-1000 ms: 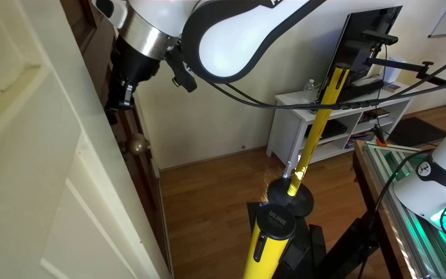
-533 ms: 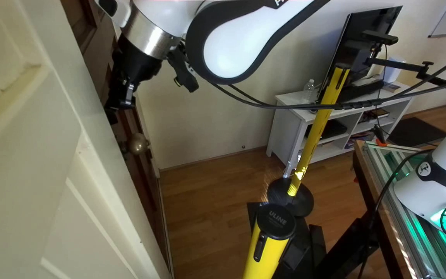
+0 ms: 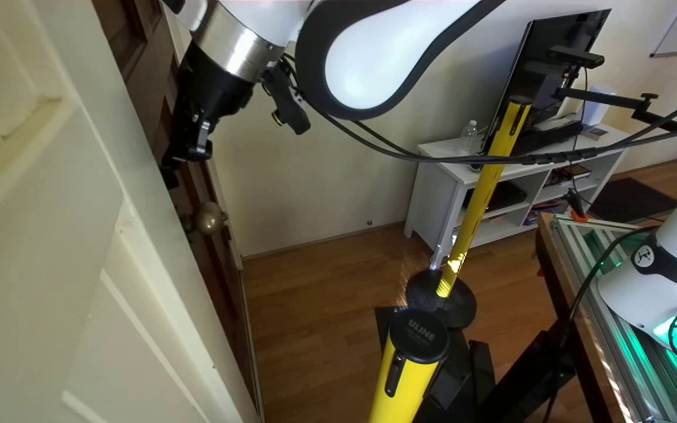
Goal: Unlock the door
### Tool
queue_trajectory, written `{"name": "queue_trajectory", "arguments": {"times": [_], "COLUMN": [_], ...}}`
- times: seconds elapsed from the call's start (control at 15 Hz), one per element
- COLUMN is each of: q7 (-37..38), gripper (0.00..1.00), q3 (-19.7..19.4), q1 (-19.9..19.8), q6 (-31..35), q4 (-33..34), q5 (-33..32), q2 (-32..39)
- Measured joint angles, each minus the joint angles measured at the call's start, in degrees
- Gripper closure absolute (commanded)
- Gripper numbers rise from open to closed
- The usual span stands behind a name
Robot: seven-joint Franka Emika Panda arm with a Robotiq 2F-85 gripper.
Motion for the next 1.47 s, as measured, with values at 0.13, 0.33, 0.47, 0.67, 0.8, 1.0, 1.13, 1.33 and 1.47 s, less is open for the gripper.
{"name": "queue_trajectory", "arguments": {"times": [0.13, 0.33, 0.47, 0.67, 0.8, 1.0, 1.13, 1.33, 1.47], "q7": [0.0, -0.7, -2.7, -7.1, -9.3, -11.5, -13.5, -17.2, -19.0], "gripper": [1.00, 1.00, 1.00, 1.00, 1.00, 1.00, 1.00, 1.00, 1.00], "q3": [0.1, 0.4, 1.0, 3.0, 3.6, 4.3, 5.5, 8.3, 9.8], "q1": [-0.1, -0.3, -0.8, -2.5, -3.0, -3.5, -4.5, -7.1, -8.4], "q6": [0.0, 0.0, 0.0, -0.3, -0.6, -1.6, -2.6, -3.5, -3.7], "q4": [0.0, 0.0, 0.0, 0.0, 0.2, 0.6, 1.2, 1.7, 1.8], "q5": [0.0, 0.0, 0.0, 0.1, 0.1, 0.1, 0.6, 2.1, 2.6], "q2": [0.0, 0.0, 0.1, 0.2, 0.3, 0.4, 0.7, 1.1, 1.3]}}
